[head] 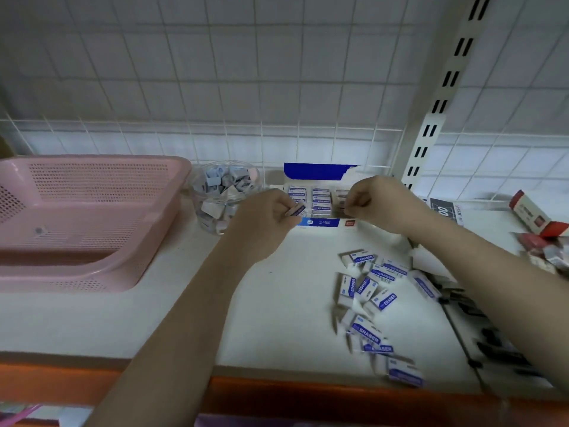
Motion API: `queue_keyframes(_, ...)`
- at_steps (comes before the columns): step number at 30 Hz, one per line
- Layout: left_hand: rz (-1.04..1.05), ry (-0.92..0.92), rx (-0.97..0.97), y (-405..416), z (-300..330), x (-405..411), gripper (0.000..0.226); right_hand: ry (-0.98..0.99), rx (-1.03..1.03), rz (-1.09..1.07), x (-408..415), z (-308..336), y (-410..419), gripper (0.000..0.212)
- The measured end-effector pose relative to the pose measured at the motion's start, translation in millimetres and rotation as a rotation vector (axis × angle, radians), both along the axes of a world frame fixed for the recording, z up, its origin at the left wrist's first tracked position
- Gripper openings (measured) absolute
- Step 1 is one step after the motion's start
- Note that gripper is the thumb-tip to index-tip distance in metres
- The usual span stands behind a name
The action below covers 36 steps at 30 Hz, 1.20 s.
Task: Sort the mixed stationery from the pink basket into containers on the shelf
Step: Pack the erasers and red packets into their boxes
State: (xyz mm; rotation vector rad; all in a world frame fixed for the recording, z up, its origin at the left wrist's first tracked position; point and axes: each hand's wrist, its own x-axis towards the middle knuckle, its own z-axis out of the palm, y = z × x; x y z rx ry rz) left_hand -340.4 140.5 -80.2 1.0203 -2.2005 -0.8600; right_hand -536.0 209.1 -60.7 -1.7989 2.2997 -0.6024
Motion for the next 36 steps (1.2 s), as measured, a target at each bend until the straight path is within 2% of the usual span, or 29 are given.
queue_keyframes(3, -0.129, 0.002, 0.046, -4, 1, -30, 0.021, 0.031, 0.044, -0.024, -8, -3, 36, 0.012)
queue_keyframes(7, -0.181, -0.077, -0.036, -7, 2, -72, 0.030, 0.059, 0.093, -0.092, -17, -14, 82, 0.013)
queue_keyframes(10, -0.178, -0.194, -0.156, -12, 1, -95, 0.024, 0.093, 0.095, -0.101, -14, -21, 110, 0.003)
queue_keyframes(13, -0.164, -0.389, -0.248, -18, -3, -110, 0.022, 0.150, 0.123, -0.134, -5, -27, 127, 0.015)
queue_keyframes(16, -0.166, -0.487, -0.312, -23, -5, -117, 0.017, 0.188, 0.116, -0.198, 3, -33, 129, 0.028)
queue_keyframes(21, -0.161, -0.632, -0.490, -26, 1, -122, 0.010, 0.226, 0.099, -0.224, 9, -40, 128, 0.026)
queue_keyframes(24, -0.145, -0.702, -0.588, -25, 2, -125, 0.014, 0.194, 0.086, -0.243, 13, -38, 130, 0.029)
queue_keyframes(29, -0.178, -0.759, -0.564, -28, -2, -132, 0.024, 0.099, 0.032, -0.240, 16, -39, 133, 0.028)
queue_keyframes(33, -0.257, -0.788, -0.532, -27, 3, -131, 0.017, 0.058, -0.026, -0.256, 16, -39, 134, 0.034)
queue_keyframes(36, -0.331, -0.766, -0.534, -27, 5, -125, 0.025, 0.069, -0.017, -0.252, 19, -42, 135, 0.032)
